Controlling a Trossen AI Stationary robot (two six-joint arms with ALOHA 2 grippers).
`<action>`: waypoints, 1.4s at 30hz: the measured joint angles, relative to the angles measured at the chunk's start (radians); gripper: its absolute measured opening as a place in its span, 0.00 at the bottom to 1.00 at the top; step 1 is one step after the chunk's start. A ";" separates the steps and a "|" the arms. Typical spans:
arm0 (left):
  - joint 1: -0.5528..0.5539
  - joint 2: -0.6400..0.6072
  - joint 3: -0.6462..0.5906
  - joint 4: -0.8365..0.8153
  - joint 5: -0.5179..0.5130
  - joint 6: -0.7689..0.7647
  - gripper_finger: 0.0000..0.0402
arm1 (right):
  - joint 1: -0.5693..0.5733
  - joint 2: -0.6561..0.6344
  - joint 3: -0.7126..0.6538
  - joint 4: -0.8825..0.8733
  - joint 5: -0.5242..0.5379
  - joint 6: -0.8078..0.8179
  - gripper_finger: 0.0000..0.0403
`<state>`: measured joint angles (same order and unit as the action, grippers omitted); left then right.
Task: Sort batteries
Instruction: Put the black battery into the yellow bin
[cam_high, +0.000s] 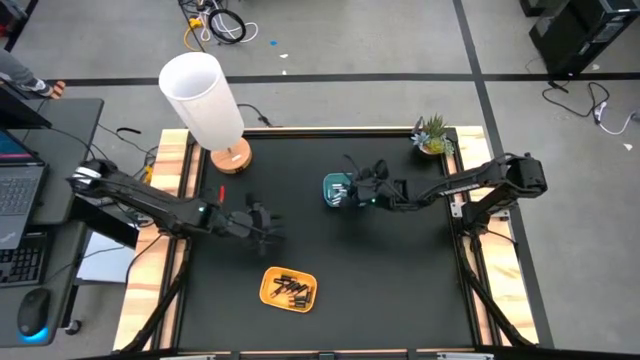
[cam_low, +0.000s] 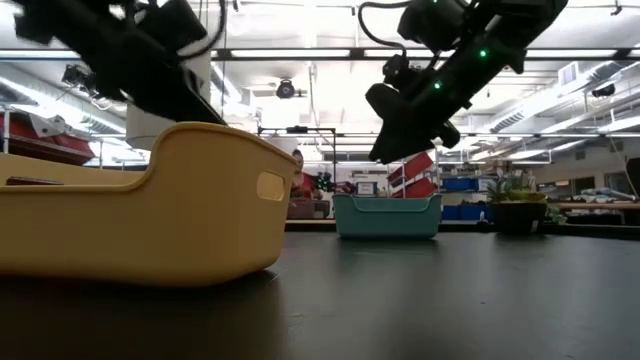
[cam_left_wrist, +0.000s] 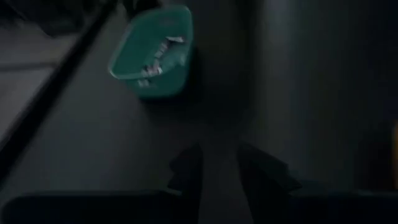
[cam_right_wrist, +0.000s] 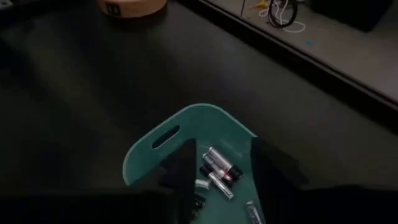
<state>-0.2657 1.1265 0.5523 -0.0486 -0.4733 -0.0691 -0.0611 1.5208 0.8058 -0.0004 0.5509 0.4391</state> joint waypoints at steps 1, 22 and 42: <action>-0.006 -0.018 0.032 -0.084 0.020 -0.029 0.30 | 0.002 0.000 -0.001 0.001 0.003 -0.010 0.37; -0.397 -0.051 0.028 -0.437 0.195 -0.566 0.49 | 0.311 -0.051 -0.002 0.401 0.295 -0.260 0.41; -0.548 0.169 -0.060 -0.096 0.074 -0.490 0.74 | 0.496 -0.051 -0.002 0.529 0.479 -0.099 0.41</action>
<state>-0.8138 1.2952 0.4924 -0.1449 -0.3991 -0.5593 0.4346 1.4700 0.8040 0.5289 1.0304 0.3404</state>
